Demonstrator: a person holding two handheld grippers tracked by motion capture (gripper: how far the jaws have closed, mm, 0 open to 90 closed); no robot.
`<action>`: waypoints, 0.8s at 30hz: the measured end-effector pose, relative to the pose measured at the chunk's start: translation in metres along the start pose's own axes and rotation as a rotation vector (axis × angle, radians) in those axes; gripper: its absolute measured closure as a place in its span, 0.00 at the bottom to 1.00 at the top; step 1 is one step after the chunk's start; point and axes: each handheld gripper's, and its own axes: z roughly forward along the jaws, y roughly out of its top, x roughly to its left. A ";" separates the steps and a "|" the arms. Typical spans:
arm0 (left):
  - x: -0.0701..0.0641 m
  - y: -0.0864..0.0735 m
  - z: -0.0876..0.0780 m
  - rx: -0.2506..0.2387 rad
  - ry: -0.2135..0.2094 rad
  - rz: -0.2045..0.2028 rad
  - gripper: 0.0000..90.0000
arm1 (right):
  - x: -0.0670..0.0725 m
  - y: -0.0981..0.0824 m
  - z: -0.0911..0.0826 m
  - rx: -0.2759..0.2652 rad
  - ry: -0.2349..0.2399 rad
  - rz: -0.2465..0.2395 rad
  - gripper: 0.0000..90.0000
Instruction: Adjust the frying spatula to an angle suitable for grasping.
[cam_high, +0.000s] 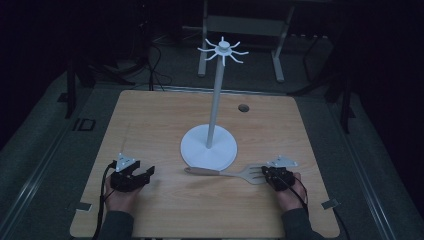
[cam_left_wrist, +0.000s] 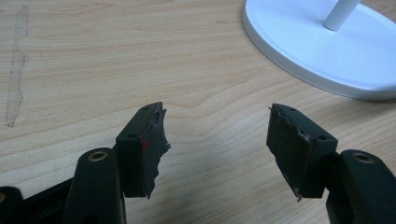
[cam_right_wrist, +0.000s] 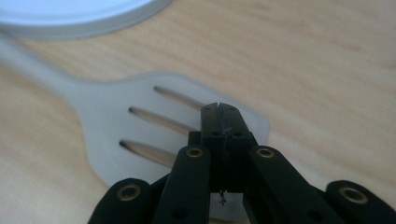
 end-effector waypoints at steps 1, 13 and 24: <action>0.000 0.000 0.000 0.000 0.000 0.000 0.42 | 0.000 0.000 0.000 0.000 0.000 0.000 1.00; 0.000 0.000 0.000 -0.001 -0.002 -0.005 0.42 | 0.017 -0.009 -0.028 0.032 0.057 -0.040 0.98; 0.000 0.000 0.000 0.001 -0.002 -0.008 0.42 | 0.038 0.027 -0.023 -0.030 0.156 -0.154 0.86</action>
